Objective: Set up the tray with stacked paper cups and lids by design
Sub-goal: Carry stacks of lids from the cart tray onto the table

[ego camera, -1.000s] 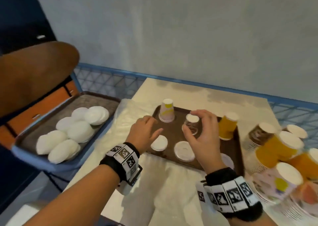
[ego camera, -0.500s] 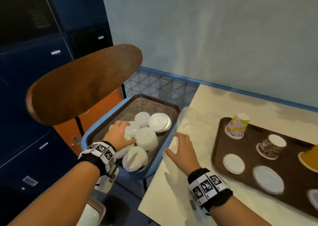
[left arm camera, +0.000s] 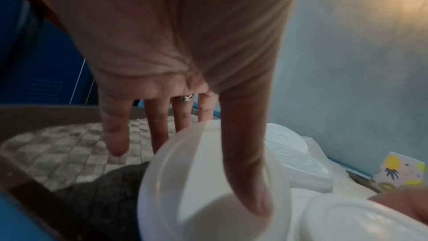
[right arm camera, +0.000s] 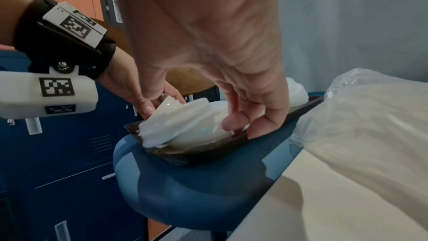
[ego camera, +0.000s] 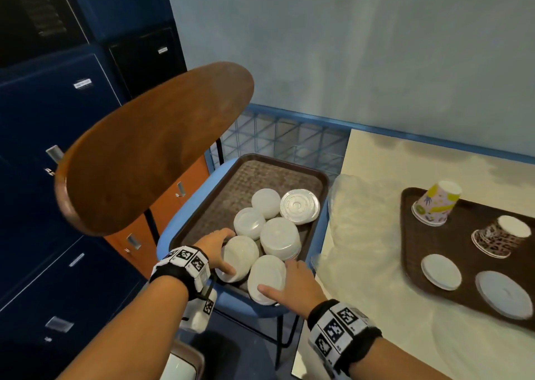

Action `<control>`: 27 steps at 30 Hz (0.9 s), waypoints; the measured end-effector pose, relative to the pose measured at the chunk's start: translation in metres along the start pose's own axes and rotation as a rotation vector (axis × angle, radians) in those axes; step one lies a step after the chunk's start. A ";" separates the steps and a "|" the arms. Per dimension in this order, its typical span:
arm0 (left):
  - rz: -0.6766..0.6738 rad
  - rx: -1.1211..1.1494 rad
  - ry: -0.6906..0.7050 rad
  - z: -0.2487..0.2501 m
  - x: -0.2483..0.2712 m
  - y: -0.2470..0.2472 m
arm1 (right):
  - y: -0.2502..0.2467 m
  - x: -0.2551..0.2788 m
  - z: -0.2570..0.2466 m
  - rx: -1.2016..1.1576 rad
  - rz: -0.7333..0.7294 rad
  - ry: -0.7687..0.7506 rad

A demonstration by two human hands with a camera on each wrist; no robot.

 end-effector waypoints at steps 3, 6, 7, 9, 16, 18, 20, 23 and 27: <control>0.006 0.074 0.036 -0.004 -0.004 0.007 | 0.005 -0.001 -0.004 0.048 0.008 0.039; 0.022 0.113 0.067 -0.007 -0.008 0.011 | 0.006 -0.002 -0.006 0.053 0.011 0.060; 0.027 0.118 0.066 -0.008 -0.009 0.012 | 0.006 -0.003 -0.007 0.055 0.018 0.062; 0.039 0.141 0.045 -0.010 -0.011 0.013 | 0.005 -0.003 -0.009 0.058 0.026 0.072; 0.103 0.199 -0.013 -0.012 -0.012 0.017 | 0.006 -0.005 -0.016 0.061 0.050 0.122; 0.108 0.239 -0.017 -0.012 -0.012 0.019 | 0.005 -0.006 -0.018 0.073 0.051 0.137; 0.107 0.281 -0.016 -0.012 -0.012 0.022 | 0.005 -0.008 -0.019 0.086 0.045 0.154; 0.095 0.281 -0.026 -0.011 -0.012 0.025 | 0.006 -0.012 -0.020 0.103 0.030 0.173; 0.049 0.274 -0.075 -0.013 -0.013 0.026 | 0.006 -0.019 -0.017 0.093 0.021 0.187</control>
Point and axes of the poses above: each hand's wrist, its own x-axis away from the middle knuckle, its own y-axis out of the palm, z = x × y, the point moved 1 cm from there along -x, towards the middle knuckle, and after that the axes turned 9 degrees about y, right-handed, at the moved point
